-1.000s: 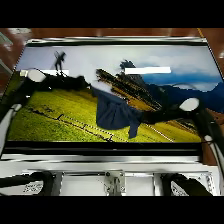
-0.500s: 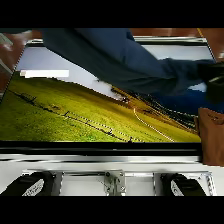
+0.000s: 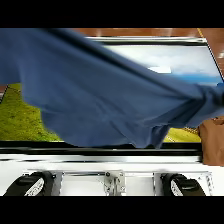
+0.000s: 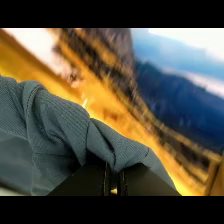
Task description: Fold the shirts.
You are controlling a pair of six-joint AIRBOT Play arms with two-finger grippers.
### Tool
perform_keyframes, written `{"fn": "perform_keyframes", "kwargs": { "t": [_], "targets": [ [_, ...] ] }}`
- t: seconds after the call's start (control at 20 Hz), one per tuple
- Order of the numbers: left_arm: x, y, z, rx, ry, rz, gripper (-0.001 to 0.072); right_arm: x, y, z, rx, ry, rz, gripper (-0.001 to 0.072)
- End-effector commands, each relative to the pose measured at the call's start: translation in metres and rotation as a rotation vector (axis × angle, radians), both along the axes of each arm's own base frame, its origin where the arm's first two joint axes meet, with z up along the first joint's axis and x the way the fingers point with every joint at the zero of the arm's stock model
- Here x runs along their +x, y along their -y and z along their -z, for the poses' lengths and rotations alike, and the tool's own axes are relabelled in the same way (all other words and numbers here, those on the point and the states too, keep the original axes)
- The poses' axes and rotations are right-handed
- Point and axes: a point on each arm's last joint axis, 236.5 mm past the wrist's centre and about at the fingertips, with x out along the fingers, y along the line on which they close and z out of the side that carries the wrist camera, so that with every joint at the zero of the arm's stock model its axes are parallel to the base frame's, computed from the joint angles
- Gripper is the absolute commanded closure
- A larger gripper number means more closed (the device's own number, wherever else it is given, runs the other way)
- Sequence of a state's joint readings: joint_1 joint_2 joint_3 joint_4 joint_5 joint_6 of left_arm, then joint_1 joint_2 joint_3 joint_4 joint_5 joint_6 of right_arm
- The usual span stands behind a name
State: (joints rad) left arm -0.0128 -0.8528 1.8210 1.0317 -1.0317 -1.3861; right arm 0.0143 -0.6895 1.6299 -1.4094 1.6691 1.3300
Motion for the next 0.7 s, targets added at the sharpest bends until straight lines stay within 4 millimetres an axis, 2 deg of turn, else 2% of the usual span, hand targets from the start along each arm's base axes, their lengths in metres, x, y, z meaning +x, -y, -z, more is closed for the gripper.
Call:
{"fn": "perform_keyframes", "kwargs": {
  "t": [0.0,0.1,0.2,0.3,0.4,0.65],
  "targets": [
    [0.002,-0.014,0.087,0.173,-0.302,-0.035,0.0675,-0.027,-0.009,0.042,0.083,-0.256,0.036,0.0651],
    [-0.001,-0.019,0.149,0.240,-0.508,-0.018,0.0675,-0.026,-0.028,0.065,0.147,-0.345,-0.009,0.0652],
    [0.000,-0.019,0.194,0.256,-0.641,0.002,0.0675,-0.019,-0.042,0.099,0.203,-0.434,-0.026,0.0651],
    [0.008,-0.019,0.233,0.247,-0.740,0.009,0.0675,0.011,-0.045,0.129,0.240,-0.415,-0.002,0.0651],
    [0.016,-0.018,0.272,0.225,-0.835,0.008,0.0674,0.062,-0.045,0.144,0.288,-0.301,0.042,0.0651],
    [0.023,-0.012,0.378,0.184,-1.094,0.042,0.0674,0.213,-0.031,0.144,0.445,0.032,0.194,0.0651]
  ]
}}
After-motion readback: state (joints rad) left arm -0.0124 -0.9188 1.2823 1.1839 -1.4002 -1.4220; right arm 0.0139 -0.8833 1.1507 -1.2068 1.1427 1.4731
